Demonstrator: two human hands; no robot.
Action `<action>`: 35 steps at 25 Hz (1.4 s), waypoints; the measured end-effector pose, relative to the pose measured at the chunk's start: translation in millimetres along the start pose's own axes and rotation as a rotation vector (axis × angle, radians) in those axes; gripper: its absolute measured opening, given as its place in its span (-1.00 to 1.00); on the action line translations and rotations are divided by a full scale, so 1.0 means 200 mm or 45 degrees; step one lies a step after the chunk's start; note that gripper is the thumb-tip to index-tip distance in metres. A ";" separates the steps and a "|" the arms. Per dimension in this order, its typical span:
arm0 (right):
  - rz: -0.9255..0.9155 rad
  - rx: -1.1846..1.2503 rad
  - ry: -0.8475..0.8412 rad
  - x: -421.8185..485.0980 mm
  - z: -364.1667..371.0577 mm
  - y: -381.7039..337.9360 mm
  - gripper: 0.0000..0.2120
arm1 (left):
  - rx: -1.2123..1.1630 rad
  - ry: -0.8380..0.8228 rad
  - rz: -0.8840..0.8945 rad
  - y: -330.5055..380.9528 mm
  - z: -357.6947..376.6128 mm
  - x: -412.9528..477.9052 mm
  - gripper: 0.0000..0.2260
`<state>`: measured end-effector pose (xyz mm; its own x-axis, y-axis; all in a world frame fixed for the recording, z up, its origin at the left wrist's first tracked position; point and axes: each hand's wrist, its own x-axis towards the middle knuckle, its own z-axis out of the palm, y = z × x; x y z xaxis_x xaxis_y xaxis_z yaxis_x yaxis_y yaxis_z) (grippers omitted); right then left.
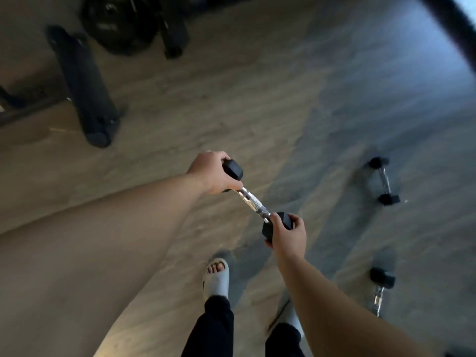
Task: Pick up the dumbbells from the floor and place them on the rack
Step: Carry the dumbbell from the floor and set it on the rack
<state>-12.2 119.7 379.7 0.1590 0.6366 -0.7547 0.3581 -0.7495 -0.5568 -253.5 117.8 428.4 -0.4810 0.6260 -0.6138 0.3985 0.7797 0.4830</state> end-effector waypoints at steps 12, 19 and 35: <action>-0.099 0.317 -0.232 -0.97 0.41 -1.32 -0.62 | 0.136 0.362 0.203 0.59 -1.65 -0.35 -0.43; -0.158 0.338 -0.366 -0.81 0.75 -2.08 -0.72 | 0.188 0.475 0.234 1.01 -2.24 0.04 -0.37; -0.058 0.579 -0.266 -0.50 1.85 -3.46 -0.55 | 0.439 0.515 0.504 1.50 -3.46 1.32 -0.38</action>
<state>-616.3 507.5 711.6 -0.0514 0.6552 -0.7537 -0.0840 -0.7549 -0.6505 -801.5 525.6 844.8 -0.4755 0.8720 -0.1158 0.8001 0.4835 0.3550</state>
